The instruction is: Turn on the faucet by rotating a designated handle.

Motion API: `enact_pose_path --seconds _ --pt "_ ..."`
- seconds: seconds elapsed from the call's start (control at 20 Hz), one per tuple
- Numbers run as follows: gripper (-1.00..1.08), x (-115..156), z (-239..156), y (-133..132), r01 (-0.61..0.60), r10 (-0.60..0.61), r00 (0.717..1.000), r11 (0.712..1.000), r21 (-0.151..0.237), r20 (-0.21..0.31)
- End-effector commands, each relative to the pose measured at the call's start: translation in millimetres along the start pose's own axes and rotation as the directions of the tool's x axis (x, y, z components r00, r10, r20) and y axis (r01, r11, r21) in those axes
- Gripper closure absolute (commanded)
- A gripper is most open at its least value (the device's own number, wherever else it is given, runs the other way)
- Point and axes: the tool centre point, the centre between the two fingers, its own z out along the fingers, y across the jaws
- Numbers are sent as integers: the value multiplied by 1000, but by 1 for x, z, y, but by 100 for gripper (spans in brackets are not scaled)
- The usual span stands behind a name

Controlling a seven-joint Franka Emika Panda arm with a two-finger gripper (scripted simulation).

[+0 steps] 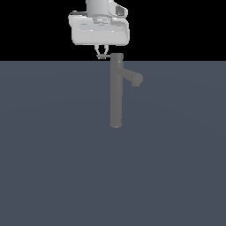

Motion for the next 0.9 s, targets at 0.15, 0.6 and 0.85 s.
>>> enact_pose_path --seconds 0.15,0.6,0.85 --pt "108 -5 0 -1 0 0 1000 1000 0 0" --pt "108 -29 0 -8 0 0 1000 1000 0 0" --pt "108 -44 0 -12 0 0 1000 1000 0 0"
